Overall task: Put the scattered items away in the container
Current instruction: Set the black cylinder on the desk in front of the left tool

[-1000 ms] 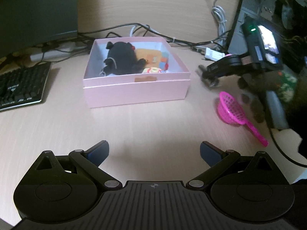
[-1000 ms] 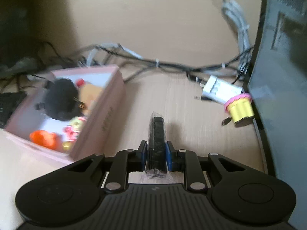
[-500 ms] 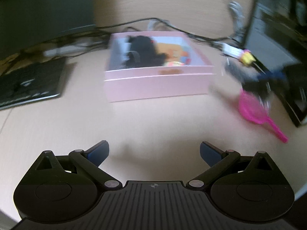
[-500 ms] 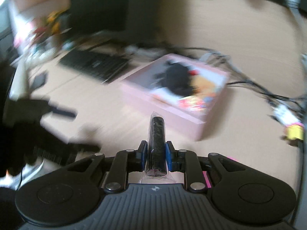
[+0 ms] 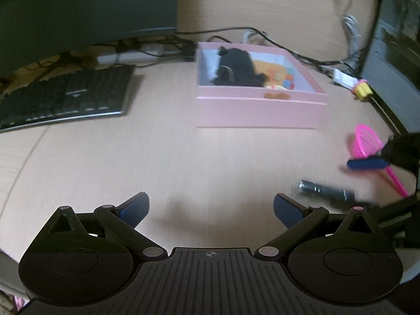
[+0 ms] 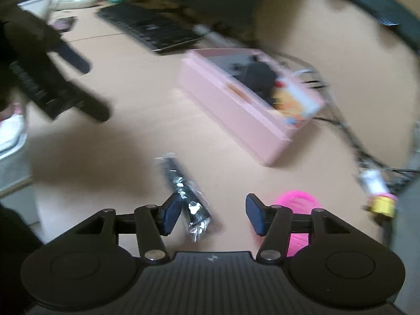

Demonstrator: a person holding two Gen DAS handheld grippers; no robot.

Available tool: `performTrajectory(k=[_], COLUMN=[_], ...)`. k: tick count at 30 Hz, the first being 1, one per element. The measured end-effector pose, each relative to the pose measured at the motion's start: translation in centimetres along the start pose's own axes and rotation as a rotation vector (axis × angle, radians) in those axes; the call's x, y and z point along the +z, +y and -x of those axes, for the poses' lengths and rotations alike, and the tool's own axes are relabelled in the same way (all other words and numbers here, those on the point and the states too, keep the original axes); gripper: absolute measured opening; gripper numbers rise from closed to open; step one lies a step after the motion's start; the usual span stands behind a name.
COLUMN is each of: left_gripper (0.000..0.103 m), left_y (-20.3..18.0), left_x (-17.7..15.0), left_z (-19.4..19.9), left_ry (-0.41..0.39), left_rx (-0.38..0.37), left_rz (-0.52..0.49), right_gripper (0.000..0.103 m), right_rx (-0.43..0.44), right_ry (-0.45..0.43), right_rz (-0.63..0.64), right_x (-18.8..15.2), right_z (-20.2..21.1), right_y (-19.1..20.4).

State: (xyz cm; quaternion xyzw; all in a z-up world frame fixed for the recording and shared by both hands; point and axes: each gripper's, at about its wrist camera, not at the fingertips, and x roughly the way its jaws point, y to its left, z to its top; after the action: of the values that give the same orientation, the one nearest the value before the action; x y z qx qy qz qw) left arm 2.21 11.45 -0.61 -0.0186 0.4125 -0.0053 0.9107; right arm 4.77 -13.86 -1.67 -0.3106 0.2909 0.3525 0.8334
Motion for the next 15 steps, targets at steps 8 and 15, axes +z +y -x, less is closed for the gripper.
performTrajectory(k=[8, 15], left_gripper=[0.103, 0.103], left_y=[-6.6, -11.8], left_x=[0.4, 0.7], left_z=[-1.8, -3.7], left_ry=[0.033, 0.034], left_rx=[-0.149, -0.169], left_rz=[-0.13, -0.128], right_gripper=[0.085, 0.085], right_rx=[-0.049, -0.044], right_ry=[-0.018, 0.033], right_rz=[-0.283, -0.318], right_x=[-3.6, -6.8], right_z=[4.6, 4.9], right_y=[-5.0, -6.1])
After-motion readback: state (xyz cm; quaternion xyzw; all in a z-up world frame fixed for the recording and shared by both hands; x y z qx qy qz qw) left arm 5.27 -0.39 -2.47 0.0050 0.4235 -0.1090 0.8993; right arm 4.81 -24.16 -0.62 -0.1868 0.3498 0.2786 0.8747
